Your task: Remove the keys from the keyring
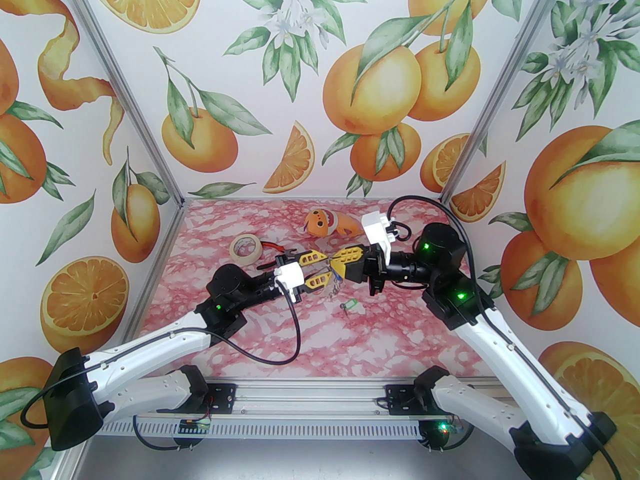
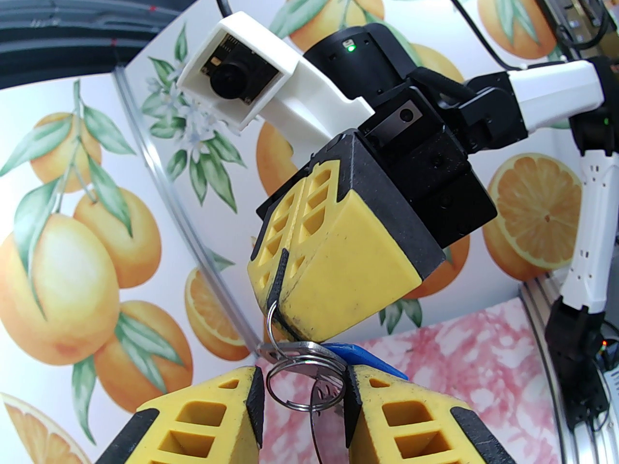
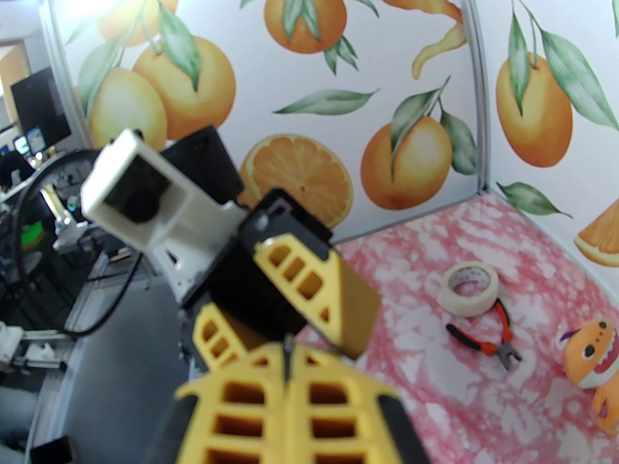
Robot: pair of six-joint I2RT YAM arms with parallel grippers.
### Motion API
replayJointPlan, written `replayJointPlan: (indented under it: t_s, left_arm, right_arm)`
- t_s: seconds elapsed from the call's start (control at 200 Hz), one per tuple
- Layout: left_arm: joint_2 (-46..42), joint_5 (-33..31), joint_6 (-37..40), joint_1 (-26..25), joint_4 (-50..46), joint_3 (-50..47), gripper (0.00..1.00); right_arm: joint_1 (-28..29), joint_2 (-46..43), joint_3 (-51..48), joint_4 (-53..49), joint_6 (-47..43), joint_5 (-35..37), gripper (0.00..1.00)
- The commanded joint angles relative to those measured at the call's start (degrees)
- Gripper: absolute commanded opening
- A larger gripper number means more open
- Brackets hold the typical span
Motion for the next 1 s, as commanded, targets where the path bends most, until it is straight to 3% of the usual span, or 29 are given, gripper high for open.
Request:
replayJointPlan:
  t_s: [0.0, 0.465, 0.781, 0.996]
  left_arm:
    - [-0.46, -1.34, -0.28, 0.05, 1.24, 0.67, 0.28]
    - [-0.65, -0.83, -9.42, 0.51, 2.15, 2.19, 0.18]
    - [0.22, -0.28, -13.29, 0.66, 2.23, 3.71, 0.14]
    - [0.82, 1.34, -13.47, 0.61, -0.58, 5.84, 0.12]
  right_arm:
    - [-0.35, -0.47, -0.44, 2.03, 0.57, -0.61, 0.00]
    - [0.02, -4.19, -1.16, -1.04, -6.38, 4.00, 0.00]
    - [3.51, -5.40, 0.43, -8.43, -15.04, 10.43, 0.00]
    - [11.39, -5.01, 2.09, -15.07, -24.72, 22.99, 0.00]
